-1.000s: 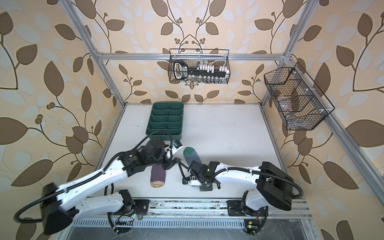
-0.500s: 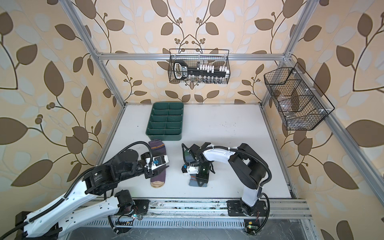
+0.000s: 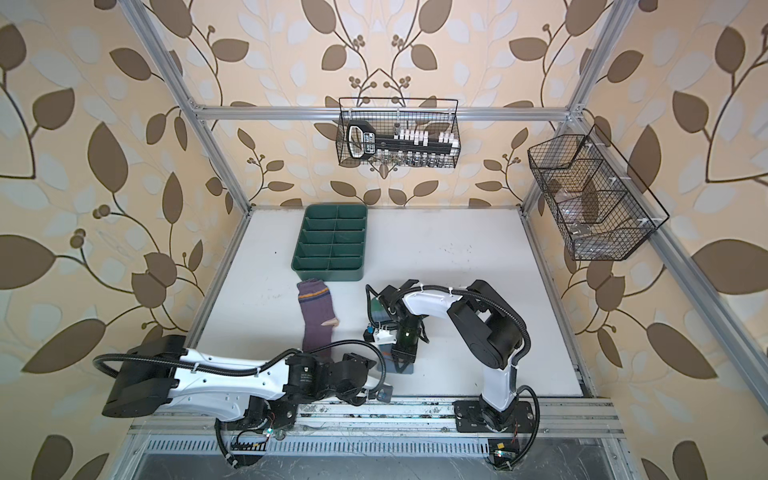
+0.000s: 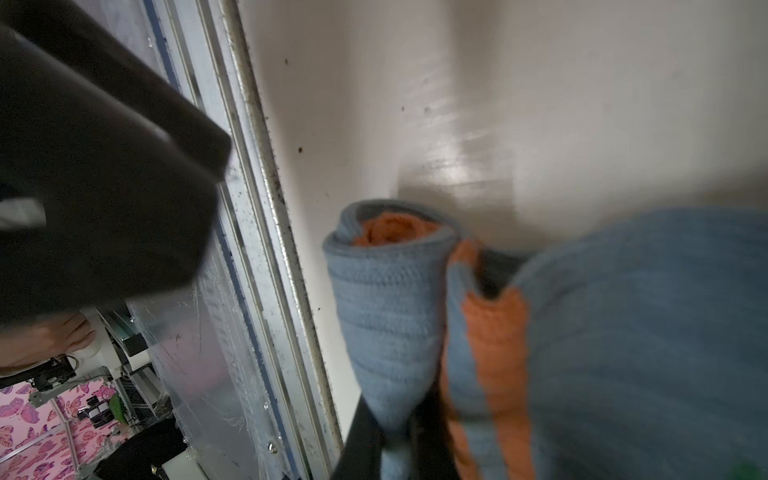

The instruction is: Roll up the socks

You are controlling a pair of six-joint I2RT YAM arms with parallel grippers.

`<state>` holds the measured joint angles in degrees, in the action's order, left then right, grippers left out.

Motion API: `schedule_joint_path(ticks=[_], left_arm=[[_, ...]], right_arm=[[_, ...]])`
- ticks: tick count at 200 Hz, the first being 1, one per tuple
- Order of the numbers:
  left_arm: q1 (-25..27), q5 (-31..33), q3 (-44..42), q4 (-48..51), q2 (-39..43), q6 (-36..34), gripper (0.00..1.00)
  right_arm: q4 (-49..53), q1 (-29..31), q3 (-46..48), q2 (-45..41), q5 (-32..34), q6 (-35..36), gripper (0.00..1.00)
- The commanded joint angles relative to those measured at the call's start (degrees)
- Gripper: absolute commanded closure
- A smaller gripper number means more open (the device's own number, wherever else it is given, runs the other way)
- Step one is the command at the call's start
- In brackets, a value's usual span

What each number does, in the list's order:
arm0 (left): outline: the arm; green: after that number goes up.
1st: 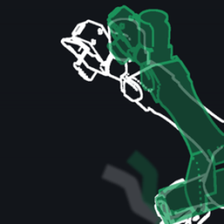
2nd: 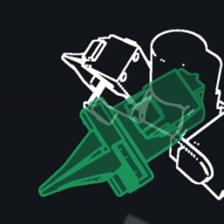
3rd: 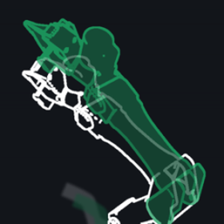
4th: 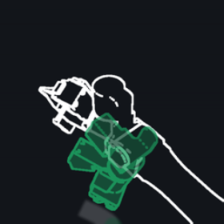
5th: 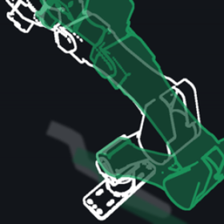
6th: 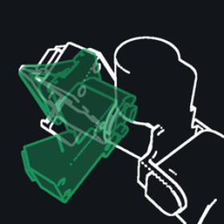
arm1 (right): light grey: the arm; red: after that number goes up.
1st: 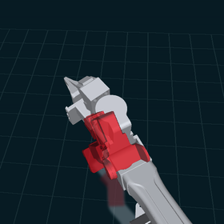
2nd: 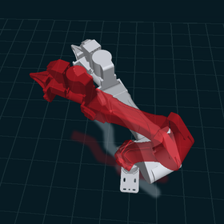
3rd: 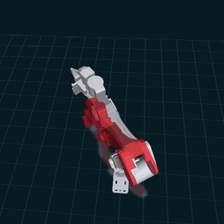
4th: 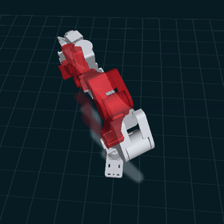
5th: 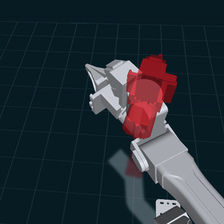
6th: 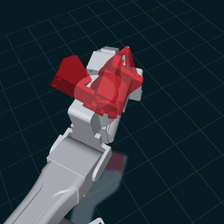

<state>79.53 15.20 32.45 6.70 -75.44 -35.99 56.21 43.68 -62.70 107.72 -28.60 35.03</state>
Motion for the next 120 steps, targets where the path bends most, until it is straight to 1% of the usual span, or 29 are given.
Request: schedule_joint_path(ticks=[1, 15, 39, 59, 76, 100, 120], left_arm=[[0.28, 4.25, 2.35, -8.85, -4.24, 4.92, 0.43], [0.28, 5.80, 2.66, -11.08, -7.43, 6.29, 0.45], [0.18, 6.71, 4.03, -12.05, -12.75, 8.69, 0.53], [0.15, 7.21, 4.44, -13.39, -15.35, 11.22, 0.58], [0.24, 7.47, 5.01, -13.99, -16.78, 13.01, 0.64], [0.26, 6.21, 5.86, -13.03, -17.13, 15.10, 0.77], [0.24, 3.75, 6.49, -10.46, -16.74, 16.51, 0.91]], right_arm=[[-5.31, 0.09, 1.07, 2.76, 3.22, 2.08, 0.95], [-5.66, 0.09, 1.42, 2.49, 3.27, 2.12, 0.95], [-6.19, 0.00, 2.03, 1.79, 3.00, 2.23, 0.95], [-6.93, -0.33, 2.77, 0.62, 2.27, 2.06, 0.95], [-8.13, -0.79, 3.88, -0.88, 1.19, 1.64, 0.95], [-10.01, -1.88, 5.62, -3.35, 1.15, 1.06, 0.94], [-12.26, -3.00, 6.70, -7.01, 2.68, -0.52, 0.91]])
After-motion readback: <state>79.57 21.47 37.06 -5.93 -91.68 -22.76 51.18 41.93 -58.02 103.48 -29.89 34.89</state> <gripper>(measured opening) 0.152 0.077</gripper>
